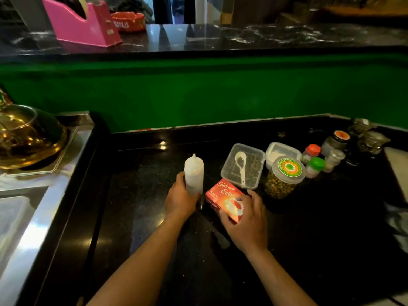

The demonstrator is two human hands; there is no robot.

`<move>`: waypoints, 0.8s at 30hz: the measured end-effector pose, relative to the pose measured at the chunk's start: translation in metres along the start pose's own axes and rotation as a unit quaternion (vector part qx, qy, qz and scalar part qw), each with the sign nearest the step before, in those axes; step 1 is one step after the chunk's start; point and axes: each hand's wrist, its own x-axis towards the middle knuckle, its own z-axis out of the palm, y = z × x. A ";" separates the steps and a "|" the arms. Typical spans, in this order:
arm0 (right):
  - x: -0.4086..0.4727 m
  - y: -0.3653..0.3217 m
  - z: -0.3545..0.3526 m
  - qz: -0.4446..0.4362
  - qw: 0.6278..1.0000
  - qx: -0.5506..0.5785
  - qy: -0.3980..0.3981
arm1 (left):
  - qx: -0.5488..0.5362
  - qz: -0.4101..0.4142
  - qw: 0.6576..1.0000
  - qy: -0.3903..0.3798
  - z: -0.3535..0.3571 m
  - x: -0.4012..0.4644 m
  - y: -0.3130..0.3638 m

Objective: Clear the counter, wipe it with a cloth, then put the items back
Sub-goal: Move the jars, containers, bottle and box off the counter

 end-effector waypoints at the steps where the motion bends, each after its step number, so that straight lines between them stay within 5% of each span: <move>1: 0.001 -0.005 -0.002 -0.010 1.000 -0.005 0.025 | 0.001 0.000 1.000 -0.005 -0.003 0.000 -0.002; 5: 0.024 -0.036 -0.016 -0.051 0.993 0.002 0.106 | 0.071 0.015 0.997 0.029 -0.028 -0.006 -0.009; 10: 0.078 -0.099 -0.033 -0.146 0.978 0.055 0.137 | 0.152 0.117 0.968 0.164 -0.091 0.001 0.014; 15: 0.126 -0.174 -0.048 -0.221 0.963 0.070 0.141 | 0.230 0.169 0.911 0.297 -0.156 0.021 0.053; 24: 0.201 -0.297 -0.061 -0.299 0.940 0.098 0.135 | 0.249 0.189 0.867 0.389 -0.268 0.065 0.126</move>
